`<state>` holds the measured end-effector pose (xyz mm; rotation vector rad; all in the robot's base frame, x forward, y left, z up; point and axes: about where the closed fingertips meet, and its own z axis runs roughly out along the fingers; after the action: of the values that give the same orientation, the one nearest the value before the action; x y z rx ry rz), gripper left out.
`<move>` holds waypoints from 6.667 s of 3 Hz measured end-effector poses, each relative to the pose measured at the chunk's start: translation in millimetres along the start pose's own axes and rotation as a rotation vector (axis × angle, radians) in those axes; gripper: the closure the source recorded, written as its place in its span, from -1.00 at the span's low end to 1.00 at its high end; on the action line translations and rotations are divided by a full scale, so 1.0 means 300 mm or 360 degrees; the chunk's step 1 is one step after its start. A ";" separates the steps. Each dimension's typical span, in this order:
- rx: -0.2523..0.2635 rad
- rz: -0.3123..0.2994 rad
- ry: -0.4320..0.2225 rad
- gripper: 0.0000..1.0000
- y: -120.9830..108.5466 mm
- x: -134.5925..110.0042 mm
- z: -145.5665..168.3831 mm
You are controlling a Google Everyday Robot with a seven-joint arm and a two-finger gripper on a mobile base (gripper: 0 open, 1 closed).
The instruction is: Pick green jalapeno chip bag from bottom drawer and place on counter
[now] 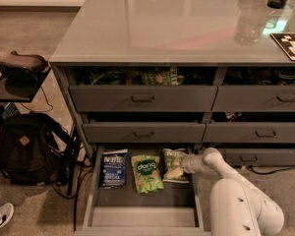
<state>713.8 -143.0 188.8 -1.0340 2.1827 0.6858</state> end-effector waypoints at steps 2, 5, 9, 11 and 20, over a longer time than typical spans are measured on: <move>0.0117 -0.0143 -0.0014 -1.00 -0.019 0.114 0.183; 0.0120 -0.0143 -0.0014 -0.16 -0.021 0.115 0.184; 0.0095 -0.0111 -0.0235 1.00 0.021 -0.039 0.002; -0.0086 0.0025 -0.0756 1.00 0.164 -0.154 -0.433; -0.0074 -0.0825 -0.0902 1.00 0.991 -0.763 -1.364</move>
Offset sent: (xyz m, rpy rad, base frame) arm 0.0078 0.0137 -0.0699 -0.0617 -0.1427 0.0011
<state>461.6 -140.7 683.3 -1.1889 1.3493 0.6783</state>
